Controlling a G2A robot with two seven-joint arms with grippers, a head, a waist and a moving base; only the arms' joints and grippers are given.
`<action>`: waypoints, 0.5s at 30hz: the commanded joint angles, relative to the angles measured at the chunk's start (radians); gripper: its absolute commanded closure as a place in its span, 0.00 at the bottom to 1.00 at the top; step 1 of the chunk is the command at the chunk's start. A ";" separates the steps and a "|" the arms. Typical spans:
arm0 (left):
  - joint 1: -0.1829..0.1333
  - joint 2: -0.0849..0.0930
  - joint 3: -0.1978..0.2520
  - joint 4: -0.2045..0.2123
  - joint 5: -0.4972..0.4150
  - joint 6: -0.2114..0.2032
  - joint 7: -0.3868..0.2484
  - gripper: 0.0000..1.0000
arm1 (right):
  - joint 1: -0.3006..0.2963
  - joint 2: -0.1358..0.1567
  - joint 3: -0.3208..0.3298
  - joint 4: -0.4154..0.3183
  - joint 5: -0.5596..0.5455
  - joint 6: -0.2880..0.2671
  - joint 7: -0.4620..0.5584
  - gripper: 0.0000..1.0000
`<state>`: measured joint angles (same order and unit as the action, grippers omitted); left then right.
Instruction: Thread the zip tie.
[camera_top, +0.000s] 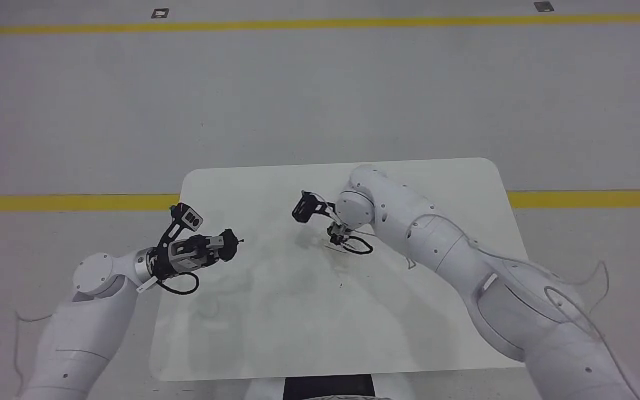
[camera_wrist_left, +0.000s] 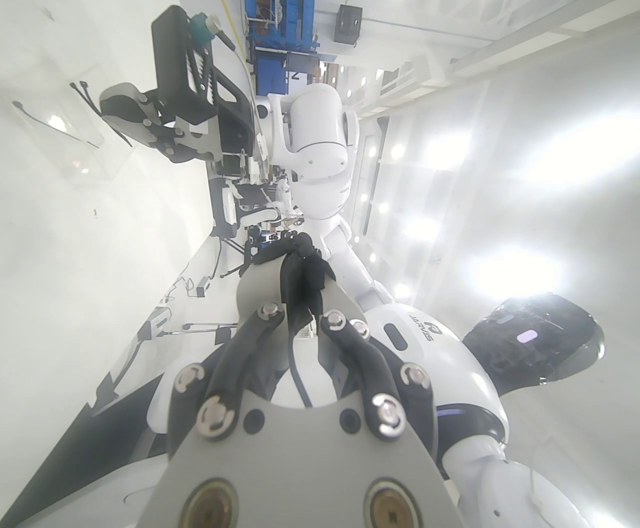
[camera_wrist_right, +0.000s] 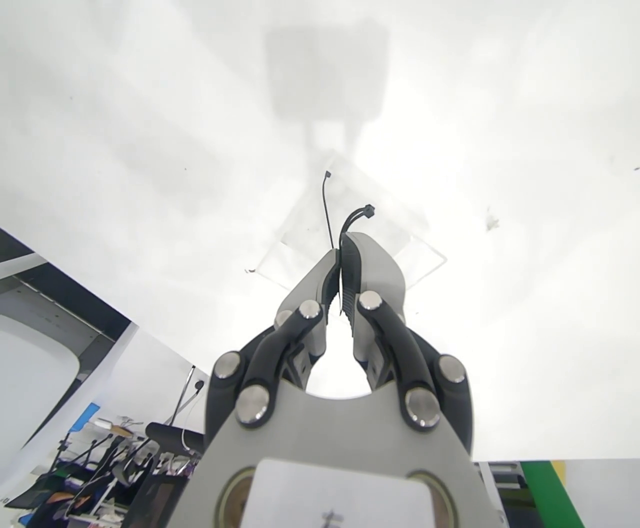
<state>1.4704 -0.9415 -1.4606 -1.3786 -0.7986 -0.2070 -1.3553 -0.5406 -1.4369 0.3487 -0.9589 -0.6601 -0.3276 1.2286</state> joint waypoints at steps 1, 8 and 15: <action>0.000 0.000 0.000 0.000 0.000 0.000 0.000 1.00 | -0.009 0.008 0.011 -0.019 -0.003 0.002 -0.001 1.00; 0.000 0.000 0.000 0.000 0.000 0.000 0.000 1.00 | -0.033 0.022 0.036 -0.064 -0.021 0.012 0.001 1.00; 0.000 0.000 0.000 0.000 0.000 0.000 0.000 1.00 | -0.051 0.020 0.048 -0.057 -0.029 0.013 -0.017 1.00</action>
<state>1.4704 -0.9415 -1.4606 -1.3786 -0.7986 -0.2070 -1.3553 -0.5907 -1.4153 0.3960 -1.0199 -0.6905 -0.3138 1.2151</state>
